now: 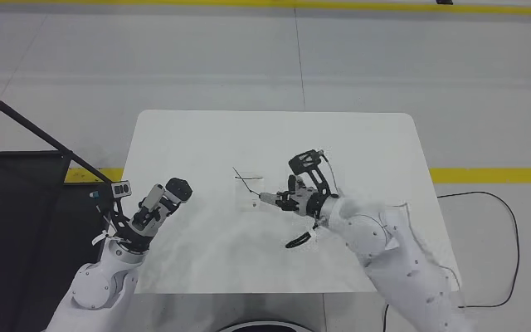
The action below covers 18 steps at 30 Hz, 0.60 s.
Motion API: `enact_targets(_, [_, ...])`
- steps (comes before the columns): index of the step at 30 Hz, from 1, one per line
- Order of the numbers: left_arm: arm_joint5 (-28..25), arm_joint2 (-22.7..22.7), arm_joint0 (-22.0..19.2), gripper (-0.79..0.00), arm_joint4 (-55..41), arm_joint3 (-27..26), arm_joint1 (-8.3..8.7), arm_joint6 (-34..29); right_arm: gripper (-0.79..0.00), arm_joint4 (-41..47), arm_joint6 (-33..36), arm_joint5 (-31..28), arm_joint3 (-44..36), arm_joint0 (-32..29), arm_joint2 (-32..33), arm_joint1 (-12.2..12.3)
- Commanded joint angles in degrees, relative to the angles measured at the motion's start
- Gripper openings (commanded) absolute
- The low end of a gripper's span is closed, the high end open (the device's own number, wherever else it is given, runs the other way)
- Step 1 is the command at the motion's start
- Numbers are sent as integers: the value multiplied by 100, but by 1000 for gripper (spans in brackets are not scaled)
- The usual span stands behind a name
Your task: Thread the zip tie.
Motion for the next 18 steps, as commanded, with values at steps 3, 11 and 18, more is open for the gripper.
enact_targets(3, [0, 0, 0, 0, 0, 0, 0, 0, 0, 41, -444, -708, -510, -675, 865, 152])
enact_targets(11, [0, 0, 0, -1, 0, 0, 0, 0, -1, 244, -792, -1184, -816, -1121, 1526, 237])
enact_targets(18, [0, 0, 0, -1, 0, 0, 0, 0, -1, 235, -785, -1167, -810, -1111, 1496, 235])
